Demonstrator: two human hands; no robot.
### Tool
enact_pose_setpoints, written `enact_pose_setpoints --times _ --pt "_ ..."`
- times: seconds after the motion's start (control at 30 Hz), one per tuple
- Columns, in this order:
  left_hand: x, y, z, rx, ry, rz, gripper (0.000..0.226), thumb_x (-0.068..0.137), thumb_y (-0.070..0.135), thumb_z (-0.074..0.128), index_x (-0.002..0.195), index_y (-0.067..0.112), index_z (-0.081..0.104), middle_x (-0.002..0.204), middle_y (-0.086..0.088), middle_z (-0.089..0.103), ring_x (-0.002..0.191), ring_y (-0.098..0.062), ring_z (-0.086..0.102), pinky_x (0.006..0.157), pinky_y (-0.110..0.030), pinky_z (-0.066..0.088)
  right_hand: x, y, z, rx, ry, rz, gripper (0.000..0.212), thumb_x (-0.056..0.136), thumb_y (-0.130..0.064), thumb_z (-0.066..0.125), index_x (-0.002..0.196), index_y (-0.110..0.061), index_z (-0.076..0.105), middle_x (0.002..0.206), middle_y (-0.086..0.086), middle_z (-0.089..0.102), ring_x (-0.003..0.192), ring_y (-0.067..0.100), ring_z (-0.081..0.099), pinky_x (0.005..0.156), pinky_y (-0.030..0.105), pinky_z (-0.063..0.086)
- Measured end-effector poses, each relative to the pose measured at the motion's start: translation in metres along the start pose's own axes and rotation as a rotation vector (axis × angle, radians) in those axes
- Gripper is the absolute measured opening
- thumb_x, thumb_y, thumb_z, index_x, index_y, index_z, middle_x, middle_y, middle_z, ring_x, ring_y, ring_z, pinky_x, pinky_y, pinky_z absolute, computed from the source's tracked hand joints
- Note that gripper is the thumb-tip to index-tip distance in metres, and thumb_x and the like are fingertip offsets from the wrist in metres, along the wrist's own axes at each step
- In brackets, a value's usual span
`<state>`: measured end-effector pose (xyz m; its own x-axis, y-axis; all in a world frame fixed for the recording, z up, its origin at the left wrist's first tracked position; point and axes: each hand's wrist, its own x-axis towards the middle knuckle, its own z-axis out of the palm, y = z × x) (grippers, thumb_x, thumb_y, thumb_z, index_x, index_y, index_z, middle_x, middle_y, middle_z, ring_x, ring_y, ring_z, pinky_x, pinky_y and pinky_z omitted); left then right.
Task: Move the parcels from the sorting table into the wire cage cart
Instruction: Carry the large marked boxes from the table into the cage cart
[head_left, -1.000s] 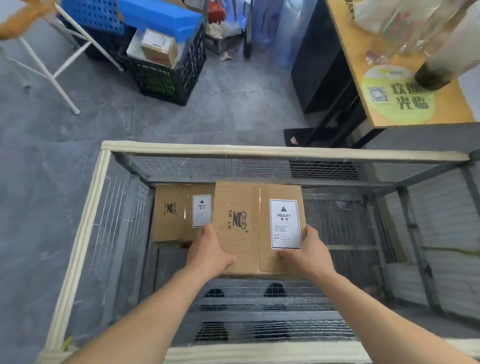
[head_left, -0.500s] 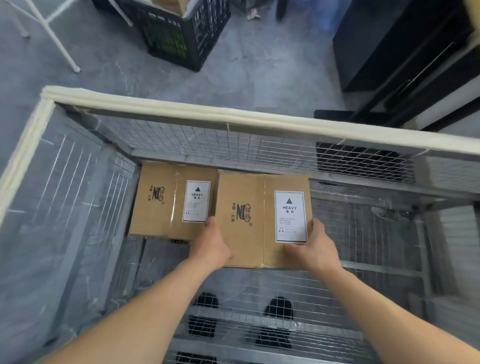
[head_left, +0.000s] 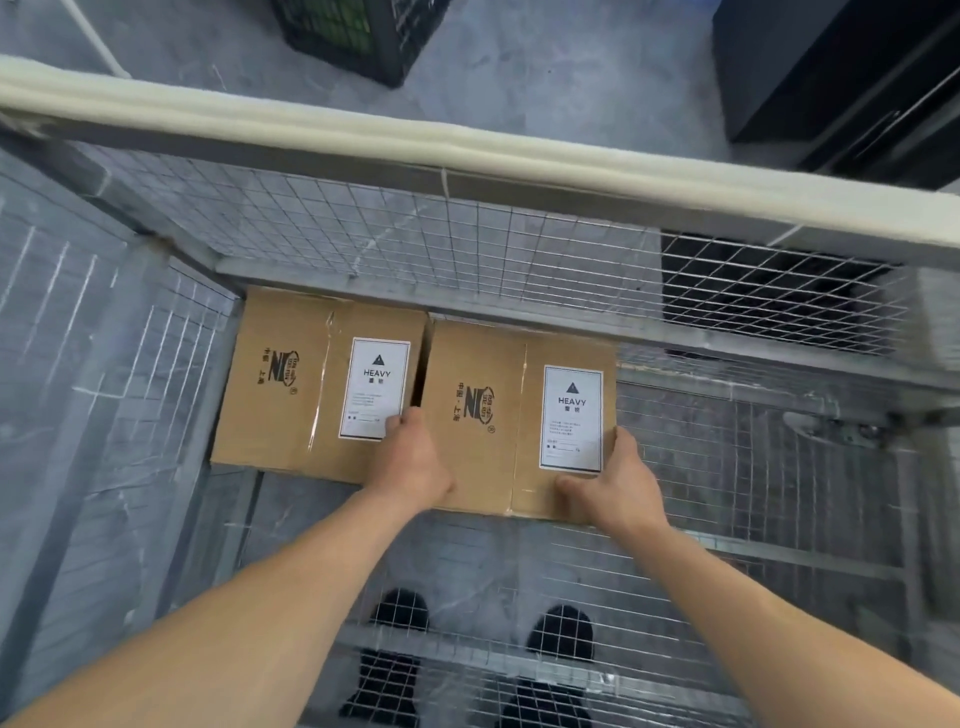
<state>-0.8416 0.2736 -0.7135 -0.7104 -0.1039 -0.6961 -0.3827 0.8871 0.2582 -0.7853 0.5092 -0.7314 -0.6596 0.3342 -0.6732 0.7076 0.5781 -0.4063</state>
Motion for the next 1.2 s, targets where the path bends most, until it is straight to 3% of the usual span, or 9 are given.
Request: enact_pose_setpoints --times 0.2,0.3,0.5,0.67,0.73,0.87,1.07,1.13,1.2 --pt "0.016 0.002 0.006 0.065 0.019 -0.031 0.083 0.074 0.015 0.086 0.14 0.005 0.037 0.13 -0.01 0.041 0.11 -0.028 0.058 0.084 -0.028 0.044 0.017 -0.001 0.007 0.015 0.012 -0.006 0.079 0.073 -0.032 0.085 0.134 -0.021 0.036 0.1 -0.01 0.052 0.086 0.018 0.053 0.073 0.034 0.045" --pt "0.018 0.001 0.008 0.1 0.033 -0.027 0.079 0.076 0.013 0.083 0.14 0.004 0.037 0.13 -0.011 0.041 0.111 -0.028 0.057 0.087 -0.028 0.047 0.018 0.0 0.011 0.039 0.023 -0.011 0.08 0.073 -0.032 0.084 0.135 -0.023 0.035 0.102 -0.01 0.053 0.085 0.018 0.053 0.07 0.034 0.045" --pt "0.015 -0.002 0.009 0.136 0.043 0.001 0.064 0.079 0.005 0.076 0.132 0.006 0.041 0.128 -0.012 0.04 0.107 -0.029 0.057 0.078 -0.027 0.042 0.012 0.0 0.014 0.052 0.04 -0.024 0.088 0.074 -0.032 0.085 0.143 -0.025 0.031 0.123 -0.005 0.06 0.096 0.023 0.059 0.074 0.034 0.045" --pt "0.008 0.0 0.008 0.156 0.055 0.053 0.057 0.081 -0.001 0.069 0.129 0.009 0.039 0.125 -0.014 0.042 0.104 -0.028 0.054 0.08 -0.031 0.048 0.012 -0.009 0.01 0.023 -0.03 -0.021 0.067 0.079 -0.027 0.081 0.118 -0.037 0.027 0.121 -0.007 0.062 0.086 0.017 0.062 0.059 0.028 0.049" --pt "0.004 0.002 0.006 0.172 0.053 0.079 0.056 0.082 0.0 0.07 0.129 0.009 0.04 0.125 -0.013 0.043 0.106 -0.028 0.053 0.084 -0.033 0.05 0.005 -0.015 0.008 0.003 -0.055 -0.036 0.068 0.081 -0.026 0.08 0.128 -0.034 0.03 0.128 -0.007 0.062 0.097 0.022 0.065 0.064 0.032 0.054" --pt "-0.012 0.011 -0.009 0.217 0.029 0.126 0.056 0.084 0.007 0.071 0.132 0.008 0.042 0.128 -0.01 0.043 0.112 -0.027 0.049 0.089 -0.034 0.049 -0.02 -0.028 -0.002 -0.013 -0.063 -0.081 0.074 0.084 -0.026 0.078 0.144 -0.034 0.035 0.133 -0.007 0.058 0.111 0.022 0.062 0.09 0.043 0.056" --pt "-0.057 0.036 -0.066 0.29 0.025 0.239 0.057 0.087 0.035 0.065 0.133 0.012 0.042 0.129 -0.006 0.043 0.113 -0.026 0.047 0.08 -0.037 0.048 -0.07 -0.054 -0.042 0.014 -0.047 -0.084 0.047 0.088 -0.03 0.067 0.132 -0.032 0.052 0.123 0.0 0.061 0.093 0.021 0.066 0.081 0.04 0.057" --pt "-0.078 0.047 -0.089 0.332 0.04 0.288 0.062 0.087 0.041 0.065 0.137 0.013 0.042 0.134 -0.006 0.043 0.118 -0.027 0.047 0.084 -0.038 0.048 -0.093 -0.065 -0.062 0.024 -0.01 -0.067 0.051 0.09 -0.034 0.067 0.137 -0.024 0.051 0.128 0.003 0.059 0.091 0.022 0.067 0.078 0.041 0.057" --pt "-0.103 0.058 -0.111 0.345 0.047 0.339 0.064 0.088 0.042 0.063 0.14 0.013 0.04 0.139 -0.006 0.043 0.122 -0.027 0.046 0.09 -0.04 0.049 -0.117 -0.076 -0.085 -0.011 0.023 -0.056 0.066 0.092 -0.041 0.065 0.149 -0.017 0.041 0.146 0.006 0.051 0.108 0.025 0.066 0.086 0.039 0.055"
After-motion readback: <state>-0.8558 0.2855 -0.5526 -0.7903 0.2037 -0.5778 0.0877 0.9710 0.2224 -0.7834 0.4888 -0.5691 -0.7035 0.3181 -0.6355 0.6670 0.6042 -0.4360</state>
